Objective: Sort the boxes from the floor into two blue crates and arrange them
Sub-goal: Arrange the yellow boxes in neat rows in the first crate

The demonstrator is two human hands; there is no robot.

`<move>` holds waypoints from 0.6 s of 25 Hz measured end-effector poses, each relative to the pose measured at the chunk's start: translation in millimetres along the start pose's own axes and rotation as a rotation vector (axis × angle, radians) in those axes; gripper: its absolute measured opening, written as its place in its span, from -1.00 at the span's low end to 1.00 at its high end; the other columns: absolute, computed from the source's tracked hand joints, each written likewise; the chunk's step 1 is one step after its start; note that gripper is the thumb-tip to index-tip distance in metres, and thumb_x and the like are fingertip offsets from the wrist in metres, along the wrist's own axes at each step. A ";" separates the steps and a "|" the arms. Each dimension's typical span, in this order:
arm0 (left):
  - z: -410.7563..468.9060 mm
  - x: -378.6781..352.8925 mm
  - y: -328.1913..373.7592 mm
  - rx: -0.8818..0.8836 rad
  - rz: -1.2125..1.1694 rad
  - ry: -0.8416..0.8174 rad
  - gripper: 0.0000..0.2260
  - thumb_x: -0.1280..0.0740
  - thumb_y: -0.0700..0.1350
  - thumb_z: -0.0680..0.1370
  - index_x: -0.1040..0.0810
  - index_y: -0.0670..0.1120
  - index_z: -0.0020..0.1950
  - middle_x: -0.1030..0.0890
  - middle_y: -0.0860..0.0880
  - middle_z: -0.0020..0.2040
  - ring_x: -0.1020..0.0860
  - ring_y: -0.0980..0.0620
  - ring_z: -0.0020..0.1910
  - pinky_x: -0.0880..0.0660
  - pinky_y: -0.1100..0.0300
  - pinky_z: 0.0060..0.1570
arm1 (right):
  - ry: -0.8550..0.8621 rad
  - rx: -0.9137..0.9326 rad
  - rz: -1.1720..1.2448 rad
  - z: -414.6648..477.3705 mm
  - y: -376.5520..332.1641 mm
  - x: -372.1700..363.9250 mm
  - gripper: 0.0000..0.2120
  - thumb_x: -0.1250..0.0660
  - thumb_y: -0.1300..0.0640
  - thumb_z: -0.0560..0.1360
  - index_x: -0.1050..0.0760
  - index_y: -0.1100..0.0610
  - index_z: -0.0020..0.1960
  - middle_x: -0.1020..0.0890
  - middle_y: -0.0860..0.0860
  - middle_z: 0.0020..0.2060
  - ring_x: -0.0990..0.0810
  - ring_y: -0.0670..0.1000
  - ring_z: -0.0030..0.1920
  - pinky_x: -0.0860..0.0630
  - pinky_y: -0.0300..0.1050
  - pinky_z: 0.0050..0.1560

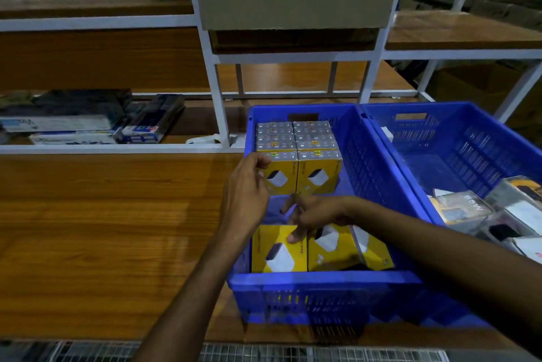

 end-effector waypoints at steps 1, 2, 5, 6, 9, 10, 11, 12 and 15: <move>-0.4 1.1 0.1 0.010 0.004 0.003 -0.69 -0.24 -0.37 0.56 -0.57 -0.07 0.20 -0.65 0.02 0.15 -0.60 0.03 0.13 -0.50 0.17 0.06 | 0.017 0.009 0.081 -4.8 -2.1 12.4 -0.39 -0.59 0.12 0.45 -0.41 0.06 0.42 -0.63 0.04 0.14 -0.63 0.06 0.07 -0.67 -0.14 -0.08; -0.7 1.6 0.6 0.014 0.020 0.001 -0.69 -0.23 -0.35 0.58 -0.56 -0.06 0.24 -0.64 0.01 0.18 -0.60 0.02 0.15 -0.49 0.18 0.07 | 0.047 0.038 0.150 -9.7 -4.7 26.5 -0.49 -0.56 0.14 0.48 -0.50 0.07 0.39 -0.67 0.02 0.14 -0.65 0.06 0.13 -0.67 -0.13 0.04; -2.8 0.8 5.4 0.006 0.109 -0.015 -0.72 -0.23 -0.19 0.67 -0.51 -0.06 0.37 -0.62 -0.03 0.28 -0.59 -0.05 0.24 -0.48 0.13 0.13 | 0.155 0.165 0.426 -23.0 -2.4 63.9 -0.68 -0.46 0.26 0.54 -0.62 0.16 0.29 -0.73 0.07 0.14 -0.68 0.12 0.20 -0.60 0.02 0.28; -2.9 -0.6 4.0 0.026 0.121 -0.036 -0.71 -0.22 -0.10 0.69 -0.49 -0.05 0.42 -0.62 -0.03 0.31 -0.58 -0.07 0.26 -0.49 0.10 0.14 | 0.202 0.204 0.475 -29.6 -2.9 74.2 -0.67 -0.44 0.30 0.54 -0.62 0.16 0.29 -0.72 0.08 0.16 -0.67 0.12 0.22 -0.60 -0.01 0.26; 0.1 -4.3 0.3 0.079 0.122 -0.157 -0.60 -0.18 0.19 0.69 -0.42 0.09 0.48 -0.65 0.04 0.27 -0.63 -0.06 0.18 -0.59 -0.02 0.08 | 0.343 0.351 0.504 -53.1 -11.9 97.2 -0.64 -0.45 0.33 0.52 -0.62 0.10 0.28 -0.71 0.06 0.19 -0.66 0.10 0.24 -0.62 -0.10 0.17; 1.9 -6.3 0.2 0.071 0.081 -0.197 -0.61 -0.19 0.24 0.67 -0.43 0.14 0.45 -0.68 0.07 0.20 -0.66 0.00 0.09 -0.61 -0.03 0.00 | 0.386 0.406 0.493 -61.9 -16.8 100.9 -0.63 -0.46 0.33 0.52 -0.62 0.10 0.29 -0.70 0.06 0.20 -0.67 0.10 0.24 -0.63 -0.09 0.17; 3.3 -8.1 1.5 0.060 0.006 -0.228 -0.63 -0.23 0.25 0.64 -0.45 0.16 0.41 -0.70 0.09 0.11 -0.67 0.10 -0.02 -0.61 0.00 -0.09 | 0.429 0.461 0.458 -70.6 -21.4 103.8 -0.61 -0.48 0.31 0.51 -0.61 0.11 0.31 -0.69 0.06 0.22 -0.66 0.09 0.24 -0.64 -0.08 0.18; 3.5 -10.3 1.5 0.059 -0.078 -0.251 -0.65 -0.31 0.21 0.62 -0.47 0.15 0.36 -0.70 0.11 0.04 -0.65 0.21 -0.15 -0.60 0.07 -0.19 | 0.476 0.513 0.391 -79.5 -26.2 104.8 -0.59 -0.50 0.29 0.49 -0.60 0.12 0.32 -0.68 0.05 0.24 -0.66 0.06 0.24 -0.64 -0.07 0.19; 2.5 -11.7 -1.2 0.036 -0.172 -0.247 -0.69 -0.46 -0.08 0.57 -0.44 0.07 0.25 -0.67 0.05 -0.03 -0.65 0.18 -0.24 -0.59 0.06 -0.26 | 0.693 0.664 0.075 -103.1 -38.9 100.2 -0.54 -0.60 0.30 0.39 -0.63 0.13 0.26 -0.67 0.00 0.19 -0.65 -0.04 0.20 -0.61 -0.07 0.21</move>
Point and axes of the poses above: each hand's wrist, its own z-axis towards the middle knuckle, its own x-axis out of the back of the hand, y = z × x, the point moved 4 cm from there along z, towards the middle knuckle
